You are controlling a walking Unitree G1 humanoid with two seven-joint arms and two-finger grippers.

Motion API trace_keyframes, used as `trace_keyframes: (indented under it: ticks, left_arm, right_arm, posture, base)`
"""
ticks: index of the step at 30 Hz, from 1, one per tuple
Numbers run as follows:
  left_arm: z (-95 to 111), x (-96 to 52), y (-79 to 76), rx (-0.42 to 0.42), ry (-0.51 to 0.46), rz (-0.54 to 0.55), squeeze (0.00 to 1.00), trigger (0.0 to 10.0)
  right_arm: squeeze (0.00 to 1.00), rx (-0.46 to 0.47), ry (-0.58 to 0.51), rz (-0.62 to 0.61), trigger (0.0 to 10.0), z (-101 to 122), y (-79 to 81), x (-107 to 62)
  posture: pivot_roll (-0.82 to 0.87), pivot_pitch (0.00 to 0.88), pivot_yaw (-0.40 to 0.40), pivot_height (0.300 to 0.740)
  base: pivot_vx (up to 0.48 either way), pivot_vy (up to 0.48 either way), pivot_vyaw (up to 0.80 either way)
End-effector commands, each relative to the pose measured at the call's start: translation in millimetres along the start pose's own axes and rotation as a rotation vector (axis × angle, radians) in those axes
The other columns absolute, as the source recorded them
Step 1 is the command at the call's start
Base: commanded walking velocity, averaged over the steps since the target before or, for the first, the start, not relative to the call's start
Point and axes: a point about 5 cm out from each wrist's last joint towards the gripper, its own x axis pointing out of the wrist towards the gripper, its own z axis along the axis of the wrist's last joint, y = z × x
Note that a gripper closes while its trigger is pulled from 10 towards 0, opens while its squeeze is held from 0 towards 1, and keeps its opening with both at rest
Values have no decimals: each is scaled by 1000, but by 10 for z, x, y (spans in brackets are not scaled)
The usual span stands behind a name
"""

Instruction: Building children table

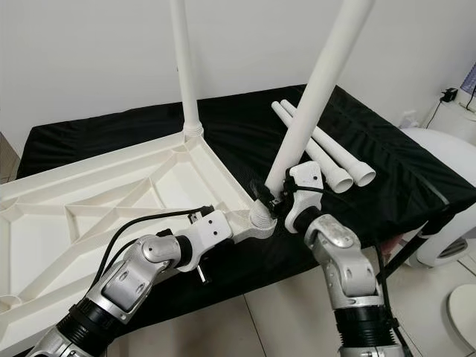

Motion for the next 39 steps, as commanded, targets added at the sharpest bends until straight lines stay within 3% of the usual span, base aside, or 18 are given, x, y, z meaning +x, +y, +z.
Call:
trace_keyframes:
  ticks: [1,11,22,32,39]
  left_arm:
    - [-117,-9,53,14,62,36,0,10000]
    - [-103,3,67,15,57,43,0,10000]
    - [-88,-1,72,9,52,53,0,10000]
    - [-94,-11,75,7,51,57,0,10000]
    - [-88,-9,74,6,48,54,0,10000]
  right_arm:
    - [0,-7,33,17,10000,14,-3,1]
    - [0,-37,108,52,10000,-47,9,92]
    - [0,-21,120,94,10000,-92,103,245]
    - [0,-20,158,140,10000,-144,166,231]
    - [0,-39,176,132,10000,-158,104,158]
  posture:
    - [-133,72,38,740]
    - [-133,70,36,740]
    - [-124,73,25,740]
    - [-124,74,24,740]
    - [-129,77,27,740]
  base:
    - [0,0,0]
    - [0,0,0]
    - [0,0,0]
    - [0,0,0]
    - [0,0,0]
